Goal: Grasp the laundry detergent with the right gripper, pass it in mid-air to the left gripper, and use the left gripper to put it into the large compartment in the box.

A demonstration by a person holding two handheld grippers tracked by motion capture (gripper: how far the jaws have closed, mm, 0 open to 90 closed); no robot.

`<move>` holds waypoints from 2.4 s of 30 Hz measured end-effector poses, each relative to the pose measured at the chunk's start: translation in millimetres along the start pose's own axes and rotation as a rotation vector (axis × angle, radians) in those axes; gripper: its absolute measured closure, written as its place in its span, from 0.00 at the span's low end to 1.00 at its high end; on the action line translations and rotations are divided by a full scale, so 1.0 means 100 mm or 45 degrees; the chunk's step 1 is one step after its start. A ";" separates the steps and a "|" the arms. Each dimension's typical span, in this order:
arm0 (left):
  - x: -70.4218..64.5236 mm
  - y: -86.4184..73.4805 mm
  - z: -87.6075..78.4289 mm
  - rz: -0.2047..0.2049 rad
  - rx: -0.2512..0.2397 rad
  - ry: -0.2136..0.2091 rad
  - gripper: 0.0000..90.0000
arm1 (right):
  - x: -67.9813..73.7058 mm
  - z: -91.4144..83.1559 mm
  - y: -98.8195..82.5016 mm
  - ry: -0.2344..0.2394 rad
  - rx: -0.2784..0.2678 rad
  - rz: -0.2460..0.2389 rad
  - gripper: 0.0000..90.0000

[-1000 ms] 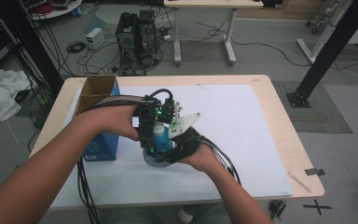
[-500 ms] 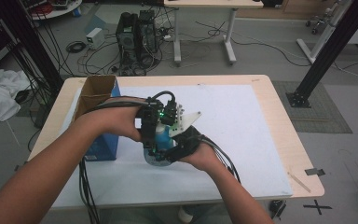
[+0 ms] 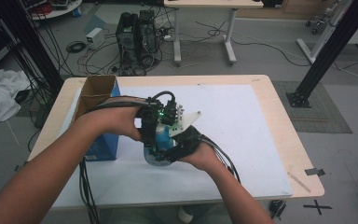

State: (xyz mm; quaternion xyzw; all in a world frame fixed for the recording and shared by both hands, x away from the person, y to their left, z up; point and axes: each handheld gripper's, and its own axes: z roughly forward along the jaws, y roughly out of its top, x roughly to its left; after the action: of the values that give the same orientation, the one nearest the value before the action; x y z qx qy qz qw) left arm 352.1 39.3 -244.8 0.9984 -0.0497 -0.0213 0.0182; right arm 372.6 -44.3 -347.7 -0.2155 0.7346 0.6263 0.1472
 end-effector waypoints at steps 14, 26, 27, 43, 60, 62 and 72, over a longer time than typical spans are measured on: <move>0.01 0.01 0.01 -0.006 0.038 -0.015 0.32 | 0.14 -0.05 0.00 0.015 0.140 0.269 0.51; -0.02 0.00 0.03 -0.021 0.013 -0.041 0.42 | 0.24 -0.14 0.02 0.016 0.326 0.479 0.52; -0.01 0.00 0.02 -0.015 0.016 -0.035 0.43 | 0.25 -0.14 0.02 0.015 0.331 0.504 0.52; -0.02 0.01 -0.05 -0.007 0.011 -0.043 0.43 | 0.36 -0.24 0.11 0.027 0.458 0.760 0.43; 0.04 -0.15 -0.32 -0.112 0.028 -0.057 0.43 | 0.27 -0.61 0.20 -0.004 0.596 0.694 0.23; 0.05 -0.18 -0.39 -0.113 0.029 -0.059 0.43 | 0.26 -0.66 0.23 0.000 0.619 0.692 0.23; 0.07 -0.40 -0.78 -0.227 -0.002 -0.027 0.43 | 0.17 -0.85 0.42 -0.007 0.715 0.628 0.17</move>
State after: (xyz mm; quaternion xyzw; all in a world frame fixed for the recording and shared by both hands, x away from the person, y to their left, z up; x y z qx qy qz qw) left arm 366.2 80.9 -168.3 0.9985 0.0392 -0.0333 0.0165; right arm 341.5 -125.5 -305.6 0.0185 0.9073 0.4175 0.0473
